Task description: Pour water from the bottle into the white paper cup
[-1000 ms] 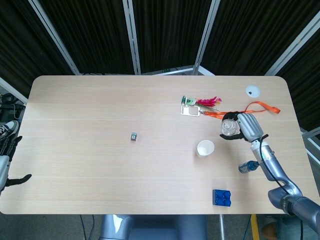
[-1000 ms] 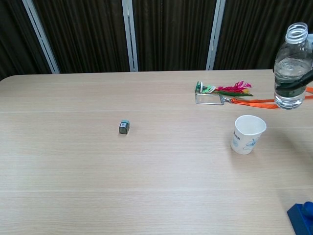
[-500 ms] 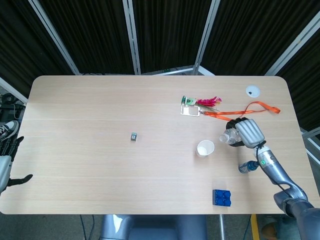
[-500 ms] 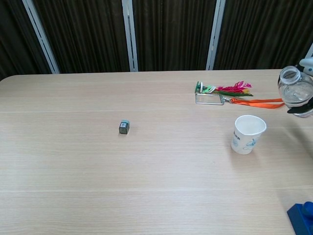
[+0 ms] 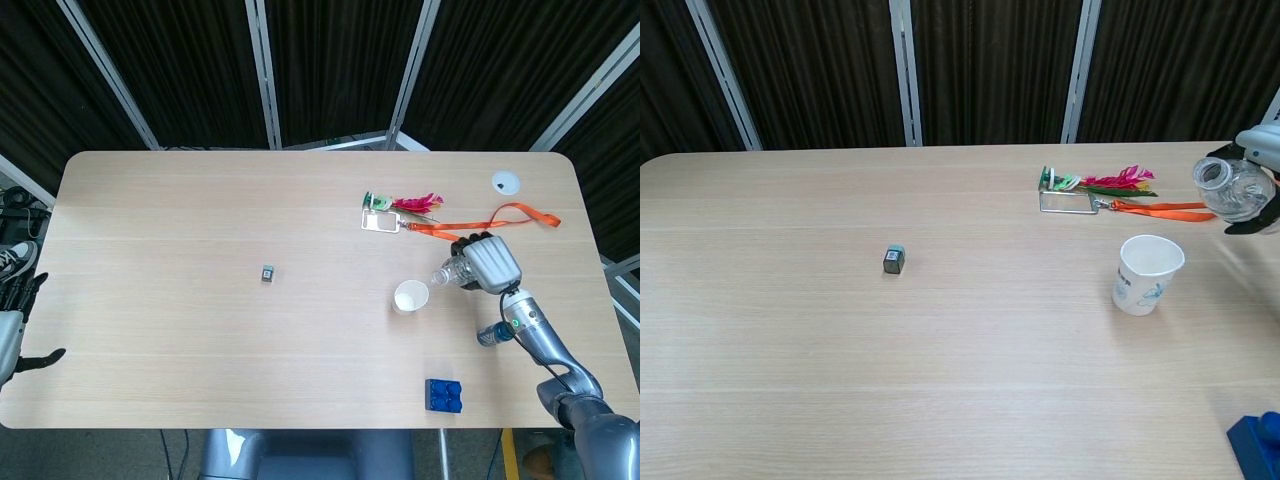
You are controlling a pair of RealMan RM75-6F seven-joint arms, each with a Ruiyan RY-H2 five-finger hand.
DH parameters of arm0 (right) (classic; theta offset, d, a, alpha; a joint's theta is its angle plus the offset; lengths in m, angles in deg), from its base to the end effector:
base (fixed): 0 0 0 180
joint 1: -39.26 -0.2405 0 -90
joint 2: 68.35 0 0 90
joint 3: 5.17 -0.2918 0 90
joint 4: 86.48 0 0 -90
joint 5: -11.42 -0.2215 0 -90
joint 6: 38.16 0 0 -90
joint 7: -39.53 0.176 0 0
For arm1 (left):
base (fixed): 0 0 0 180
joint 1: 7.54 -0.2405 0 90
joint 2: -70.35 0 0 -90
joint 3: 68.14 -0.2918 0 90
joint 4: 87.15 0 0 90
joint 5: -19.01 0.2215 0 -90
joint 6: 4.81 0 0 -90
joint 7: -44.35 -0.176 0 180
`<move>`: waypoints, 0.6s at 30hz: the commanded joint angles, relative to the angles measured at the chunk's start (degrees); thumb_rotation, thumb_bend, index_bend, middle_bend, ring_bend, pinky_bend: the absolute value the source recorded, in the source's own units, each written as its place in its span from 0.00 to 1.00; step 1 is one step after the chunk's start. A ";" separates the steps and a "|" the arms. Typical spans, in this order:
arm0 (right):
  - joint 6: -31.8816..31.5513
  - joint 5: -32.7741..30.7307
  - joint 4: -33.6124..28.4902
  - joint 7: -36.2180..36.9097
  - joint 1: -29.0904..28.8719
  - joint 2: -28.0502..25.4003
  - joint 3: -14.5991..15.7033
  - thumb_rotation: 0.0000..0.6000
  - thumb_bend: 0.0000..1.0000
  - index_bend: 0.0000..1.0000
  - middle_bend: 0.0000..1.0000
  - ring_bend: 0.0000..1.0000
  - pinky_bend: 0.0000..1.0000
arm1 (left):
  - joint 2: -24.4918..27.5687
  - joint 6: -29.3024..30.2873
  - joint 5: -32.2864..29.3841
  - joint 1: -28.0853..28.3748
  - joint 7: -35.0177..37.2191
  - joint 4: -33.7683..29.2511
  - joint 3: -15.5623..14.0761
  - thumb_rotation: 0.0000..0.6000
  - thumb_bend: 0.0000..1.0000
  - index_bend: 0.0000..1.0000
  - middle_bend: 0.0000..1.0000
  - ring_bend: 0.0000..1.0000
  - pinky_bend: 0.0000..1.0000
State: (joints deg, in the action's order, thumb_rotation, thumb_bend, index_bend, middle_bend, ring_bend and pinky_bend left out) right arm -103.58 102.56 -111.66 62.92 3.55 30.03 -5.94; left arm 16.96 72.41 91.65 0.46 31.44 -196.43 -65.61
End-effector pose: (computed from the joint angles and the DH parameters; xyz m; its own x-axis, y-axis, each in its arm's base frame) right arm -0.3382 -0.4423 0.0345 0.6112 -0.0287 0.7909 -0.7484 -0.3459 0.5658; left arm -0.3284 0.2231 0.1872 0.4598 0.1681 0.8720 0.8686 0.1190 -0.4810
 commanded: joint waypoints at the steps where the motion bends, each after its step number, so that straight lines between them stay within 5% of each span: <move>1: 0.49 -1.03 0.84 -3.04 0.04 0.85 -0.75 1.00 0.35 0.55 0.60 0.54 0.58 | -0.06 -0.01 -0.06 0.05 -0.14 0.02 0.01 1.00 0.00 0.00 0.00 0.00 0.00; 18: 0.89 -0.52 3.73 -9.15 0.36 2.50 0.45 1.00 0.35 0.55 0.60 0.54 0.58 | -0.27 -0.53 -0.83 0.36 -0.53 0.10 0.02 1.00 0.00 0.00 0.00 0.00 0.00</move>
State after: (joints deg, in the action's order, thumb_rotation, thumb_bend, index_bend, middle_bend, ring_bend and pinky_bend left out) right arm -102.60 101.96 -108.05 53.90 3.87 32.42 -5.57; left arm 16.69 71.89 90.83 0.82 30.90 -196.33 -65.59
